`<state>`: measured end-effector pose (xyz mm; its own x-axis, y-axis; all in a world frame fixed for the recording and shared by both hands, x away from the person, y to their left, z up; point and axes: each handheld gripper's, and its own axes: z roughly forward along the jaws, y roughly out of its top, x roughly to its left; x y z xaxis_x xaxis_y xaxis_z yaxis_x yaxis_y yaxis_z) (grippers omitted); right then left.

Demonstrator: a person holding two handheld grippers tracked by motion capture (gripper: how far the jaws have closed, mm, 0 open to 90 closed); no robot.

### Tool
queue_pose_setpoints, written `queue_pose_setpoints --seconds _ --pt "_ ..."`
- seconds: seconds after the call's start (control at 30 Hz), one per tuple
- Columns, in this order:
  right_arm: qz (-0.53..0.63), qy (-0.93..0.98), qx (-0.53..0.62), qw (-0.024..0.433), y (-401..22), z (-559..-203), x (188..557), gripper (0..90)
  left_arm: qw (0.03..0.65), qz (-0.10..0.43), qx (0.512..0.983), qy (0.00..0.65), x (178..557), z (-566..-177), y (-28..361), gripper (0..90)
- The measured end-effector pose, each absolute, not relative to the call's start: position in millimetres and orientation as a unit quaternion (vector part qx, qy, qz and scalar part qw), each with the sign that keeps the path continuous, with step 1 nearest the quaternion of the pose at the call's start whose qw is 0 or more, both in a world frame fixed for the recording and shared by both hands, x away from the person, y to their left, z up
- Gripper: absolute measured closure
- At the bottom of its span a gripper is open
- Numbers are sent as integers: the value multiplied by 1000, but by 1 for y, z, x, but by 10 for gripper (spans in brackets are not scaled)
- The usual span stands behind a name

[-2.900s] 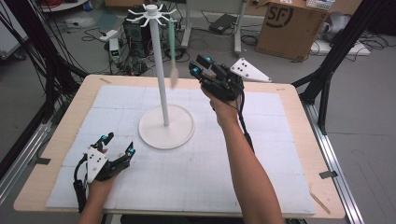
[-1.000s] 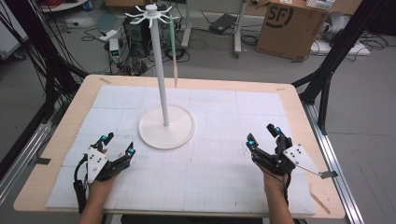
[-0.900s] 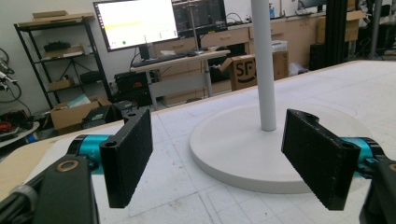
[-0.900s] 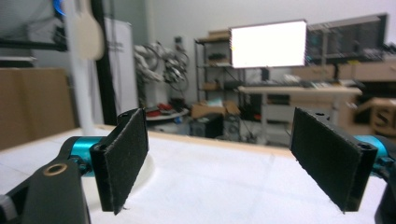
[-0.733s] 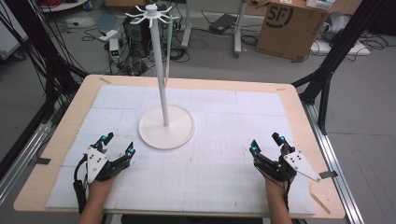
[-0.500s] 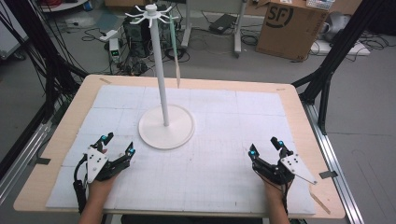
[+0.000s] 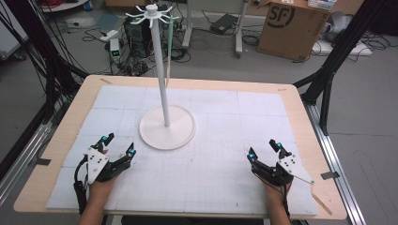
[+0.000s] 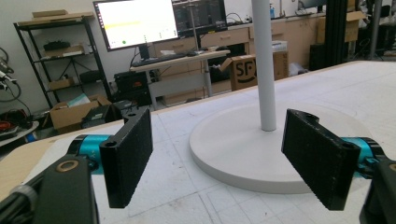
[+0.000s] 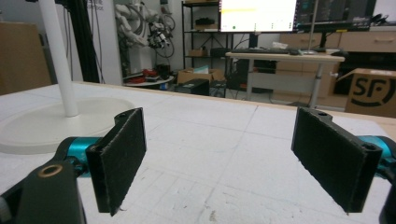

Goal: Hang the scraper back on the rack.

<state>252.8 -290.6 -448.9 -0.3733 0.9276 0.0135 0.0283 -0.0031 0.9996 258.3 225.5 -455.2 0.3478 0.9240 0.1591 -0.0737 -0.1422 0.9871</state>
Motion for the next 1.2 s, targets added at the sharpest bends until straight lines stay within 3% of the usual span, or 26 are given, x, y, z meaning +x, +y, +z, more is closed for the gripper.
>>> queue_pose_setpoints --seconds 1.2 --pt "585 584 414 382 -293 -452 255 175 553 456 606 346 257 -456 225 252"
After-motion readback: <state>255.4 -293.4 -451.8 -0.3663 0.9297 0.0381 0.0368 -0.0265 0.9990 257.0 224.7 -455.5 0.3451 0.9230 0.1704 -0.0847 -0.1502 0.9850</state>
